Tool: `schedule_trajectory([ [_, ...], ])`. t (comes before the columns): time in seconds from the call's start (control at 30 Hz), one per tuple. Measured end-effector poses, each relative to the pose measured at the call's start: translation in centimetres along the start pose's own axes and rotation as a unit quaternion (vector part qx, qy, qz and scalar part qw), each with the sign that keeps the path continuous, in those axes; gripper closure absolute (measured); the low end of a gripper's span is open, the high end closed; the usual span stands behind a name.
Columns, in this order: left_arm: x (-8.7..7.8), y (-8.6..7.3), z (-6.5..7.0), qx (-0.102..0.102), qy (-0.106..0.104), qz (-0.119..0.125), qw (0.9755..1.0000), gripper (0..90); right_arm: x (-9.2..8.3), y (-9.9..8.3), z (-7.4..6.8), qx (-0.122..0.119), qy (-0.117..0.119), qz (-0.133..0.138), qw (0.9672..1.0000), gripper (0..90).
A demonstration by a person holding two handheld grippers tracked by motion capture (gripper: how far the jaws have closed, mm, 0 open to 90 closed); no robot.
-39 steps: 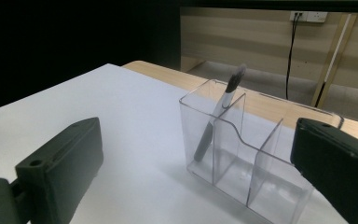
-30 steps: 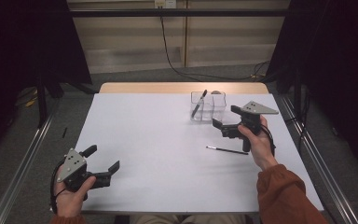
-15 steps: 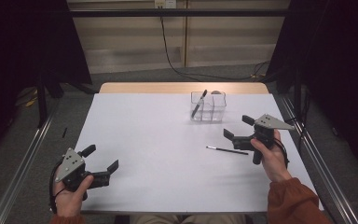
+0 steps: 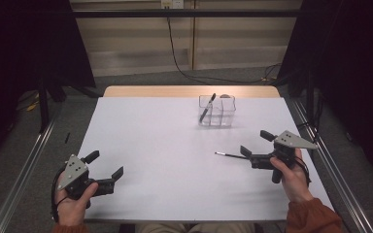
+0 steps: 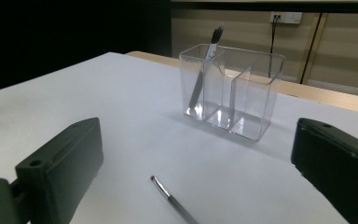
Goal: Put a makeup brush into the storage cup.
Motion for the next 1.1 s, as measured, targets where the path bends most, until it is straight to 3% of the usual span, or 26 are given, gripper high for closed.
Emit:
schedule_trajectory([
  [0.5,-0.4,0.0,0.1,-0.004,0.0,0.004,1.0,1.9,-3.7,-2.5,-0.4,0.015,-0.002,-0.018,0.9997,0.0],
  [0.8,-0.6,0.0,0.4,0.001,-0.003,0.005,1.0,1.9,-6.0,-3.4,-0.2,0.017,-0.018,-0.019,0.9995,0.0],
  [1.1,-0.6,0.0,0.3,0.0,-0.003,0.005,1.0,1.9,-5.9,-3.7,-0.5,0.016,-0.008,-0.02,0.9997,0.0],
])
Point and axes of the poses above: each handheld gripper's, and its own axes: x roughly forward along the jaws, y roughly out of its top, z roughly to its right, the point moved 9 cm from there along x, roughly forward along the jaws, and after that the axes turned 12 degrees about -x, right-handed, at the moved point
